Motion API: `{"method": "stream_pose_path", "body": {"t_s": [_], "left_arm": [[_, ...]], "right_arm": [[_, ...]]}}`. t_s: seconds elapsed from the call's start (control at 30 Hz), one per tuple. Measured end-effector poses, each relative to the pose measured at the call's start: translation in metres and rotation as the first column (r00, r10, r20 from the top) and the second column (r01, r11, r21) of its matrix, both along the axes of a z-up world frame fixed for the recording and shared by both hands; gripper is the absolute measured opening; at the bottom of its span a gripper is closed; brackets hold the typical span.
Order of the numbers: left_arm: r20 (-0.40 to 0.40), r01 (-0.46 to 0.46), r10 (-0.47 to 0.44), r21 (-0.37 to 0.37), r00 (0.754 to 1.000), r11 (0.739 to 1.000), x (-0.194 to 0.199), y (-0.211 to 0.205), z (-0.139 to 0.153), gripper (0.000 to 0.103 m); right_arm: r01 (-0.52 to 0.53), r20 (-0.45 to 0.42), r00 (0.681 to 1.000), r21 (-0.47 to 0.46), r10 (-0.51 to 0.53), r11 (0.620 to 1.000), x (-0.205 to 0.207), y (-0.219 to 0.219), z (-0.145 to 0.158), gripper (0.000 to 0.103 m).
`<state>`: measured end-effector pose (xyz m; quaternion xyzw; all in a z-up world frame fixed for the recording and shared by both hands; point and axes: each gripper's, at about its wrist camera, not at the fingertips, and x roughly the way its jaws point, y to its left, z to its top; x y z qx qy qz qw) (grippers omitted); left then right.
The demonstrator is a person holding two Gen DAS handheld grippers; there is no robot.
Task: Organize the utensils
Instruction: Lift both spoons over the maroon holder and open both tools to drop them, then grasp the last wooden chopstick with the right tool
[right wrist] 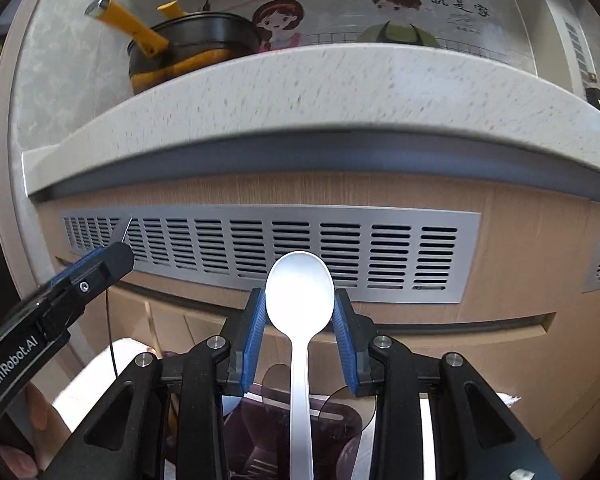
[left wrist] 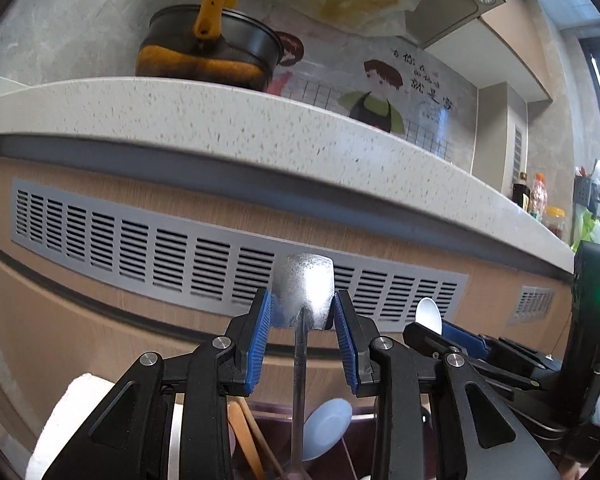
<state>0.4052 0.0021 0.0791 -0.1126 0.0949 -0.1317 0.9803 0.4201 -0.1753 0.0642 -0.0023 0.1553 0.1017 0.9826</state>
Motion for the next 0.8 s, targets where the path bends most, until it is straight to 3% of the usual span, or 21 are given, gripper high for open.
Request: {"method": "stream_pose_path", "body": {"t_s": [0.03,0.1,0.13,0.23,0.4,0.5,0.63,0.8], "left_arm": [[-0.006,0.000,0.000,-0.002,1.000,1.000,0.000,0.001,-0.002,0.035],[-0.024,0.001,-0.001,-0.001,1.000,1.000,0.001,0.003,-0.002,0.048],[-0.029,0.005,-0.005,-0.002,1.000,1.000,0.000,0.005,-0.002,0.050],[-0.046,0.000,0.001,0.014,0.999,1.000,-0.009,0.007,0.003,0.050],[-0.155,-0.018,0.026,0.053,0.987,0.998,-0.036,0.018,0.005,0.050],[-0.271,-0.020,0.042,0.084,0.962,0.996,-0.053,0.025,-0.005,0.051],[-0.444,0.037,0.013,0.103,0.896,0.994,-0.077,0.029,-0.034,0.054],[-0.536,0.050,0.032,0.136,0.844,0.989,-0.110,0.023,-0.069,0.054]], "right_arm": [[-0.006,0.000,1.000,0.005,0.006,1.000,0.001,-0.001,-0.002,0.031],[-0.028,-0.021,0.999,0.022,0.028,0.999,0.002,-0.003,-0.006,0.032],[-0.040,-0.034,0.999,0.031,0.041,0.999,0.002,-0.005,-0.008,0.033],[-0.056,-0.047,0.997,0.031,0.058,0.998,-0.005,-0.009,-0.009,0.042],[-0.043,-0.062,0.997,-0.002,0.043,0.999,-0.038,-0.023,-0.007,0.043],[-0.034,-0.091,0.995,-0.029,0.031,0.999,-0.063,-0.033,-0.010,0.043],[-0.053,-0.173,0.984,-0.074,0.040,0.996,-0.096,-0.039,-0.027,0.043],[-0.103,-0.339,0.940,-0.158,0.044,0.982,-0.117,-0.025,-0.081,0.042]]}}
